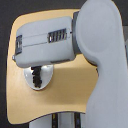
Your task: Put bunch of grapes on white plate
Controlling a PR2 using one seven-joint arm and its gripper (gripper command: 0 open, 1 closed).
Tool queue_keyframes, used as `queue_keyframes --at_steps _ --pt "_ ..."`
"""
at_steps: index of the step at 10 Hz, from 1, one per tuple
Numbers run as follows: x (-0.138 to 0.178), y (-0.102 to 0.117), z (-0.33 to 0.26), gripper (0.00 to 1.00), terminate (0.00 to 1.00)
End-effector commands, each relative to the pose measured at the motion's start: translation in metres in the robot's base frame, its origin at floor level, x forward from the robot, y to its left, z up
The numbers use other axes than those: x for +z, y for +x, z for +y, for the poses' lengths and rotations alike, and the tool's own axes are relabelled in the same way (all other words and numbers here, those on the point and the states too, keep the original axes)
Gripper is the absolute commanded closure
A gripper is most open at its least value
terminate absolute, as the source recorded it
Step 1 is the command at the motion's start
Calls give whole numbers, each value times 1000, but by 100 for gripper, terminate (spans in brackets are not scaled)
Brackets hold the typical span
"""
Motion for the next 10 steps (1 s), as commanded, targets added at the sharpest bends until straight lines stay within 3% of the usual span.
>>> queue_keyframes --at_steps 1,5,10 --pt "92 14 -2 0 0" --pt "114 13 -42 0 0" --pt "132 3 -213 0 0"
